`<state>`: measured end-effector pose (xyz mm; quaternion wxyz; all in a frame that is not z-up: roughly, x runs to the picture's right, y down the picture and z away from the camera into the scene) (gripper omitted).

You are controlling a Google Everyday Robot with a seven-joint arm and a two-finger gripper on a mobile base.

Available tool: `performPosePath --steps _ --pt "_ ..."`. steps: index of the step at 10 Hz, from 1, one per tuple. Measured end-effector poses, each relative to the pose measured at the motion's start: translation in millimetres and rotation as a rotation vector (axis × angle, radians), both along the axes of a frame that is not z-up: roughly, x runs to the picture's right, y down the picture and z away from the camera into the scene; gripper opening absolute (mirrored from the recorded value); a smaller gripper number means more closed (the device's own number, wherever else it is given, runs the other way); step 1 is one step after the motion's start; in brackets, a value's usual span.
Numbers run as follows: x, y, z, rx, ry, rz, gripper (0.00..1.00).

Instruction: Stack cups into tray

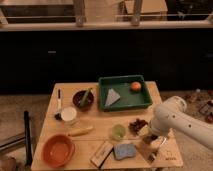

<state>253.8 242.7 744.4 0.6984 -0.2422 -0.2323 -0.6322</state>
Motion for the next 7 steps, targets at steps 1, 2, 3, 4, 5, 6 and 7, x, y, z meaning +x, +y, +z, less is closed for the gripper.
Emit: performPosePath --steps 1,2,3,4,5,6,7 --pt "-1.1 -2.3 2.8 -0.011 -0.010 -0.006 0.80" --pt "-0.5 -3.1 4.5 -0.024 -0.017 -0.009 0.80" --pt "0.1 -3.1 5.4 -0.034 -0.020 -0.010 0.80" --pt "0.5 -2.9 6.4 -0.042 -0.023 -0.010 0.80" --pt "-0.9 -3.2 9.5 -0.058 -0.032 -0.015 0.80" --pt "-2.5 -3.1 12.2 -0.071 -0.038 -0.020 0.80" --pt "-4.6 -3.6 14.6 -0.082 -0.044 -0.026 0.80"
